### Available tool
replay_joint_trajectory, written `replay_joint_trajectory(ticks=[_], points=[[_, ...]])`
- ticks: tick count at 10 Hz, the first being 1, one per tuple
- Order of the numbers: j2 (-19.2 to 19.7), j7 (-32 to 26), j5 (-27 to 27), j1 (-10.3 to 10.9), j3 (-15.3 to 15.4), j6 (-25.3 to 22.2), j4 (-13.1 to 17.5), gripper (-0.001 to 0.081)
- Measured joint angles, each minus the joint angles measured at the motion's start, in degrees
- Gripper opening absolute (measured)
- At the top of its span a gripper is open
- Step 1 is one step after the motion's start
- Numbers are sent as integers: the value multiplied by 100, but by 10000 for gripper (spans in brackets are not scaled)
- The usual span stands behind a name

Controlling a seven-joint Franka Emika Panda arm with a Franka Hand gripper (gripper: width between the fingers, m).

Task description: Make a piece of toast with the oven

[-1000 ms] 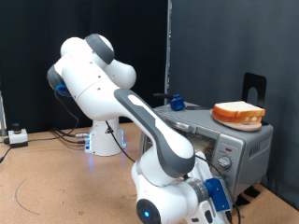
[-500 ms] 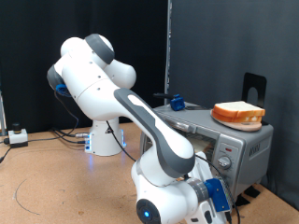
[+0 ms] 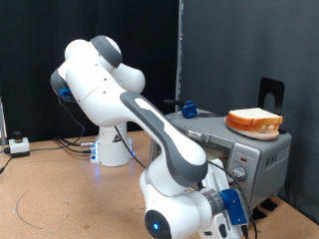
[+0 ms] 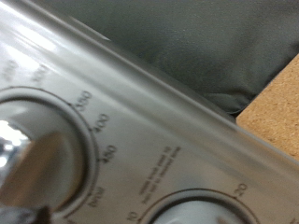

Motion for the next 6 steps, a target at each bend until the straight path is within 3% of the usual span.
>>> replay_joint_trajectory(ticks=[1, 2, 3, 4, 6], points=[[-3, 118, 0, -50, 5, -214, 45, 577], [-25, 266, 0, -138, 5, -493, 102, 725], [-101, 321, -68, -242, -2, -710, 142, 725], [-199, 414, -171, -321, -19, -937, 184, 795], [-354, 809, -306, -422, -69, -1518, 421, 807]])
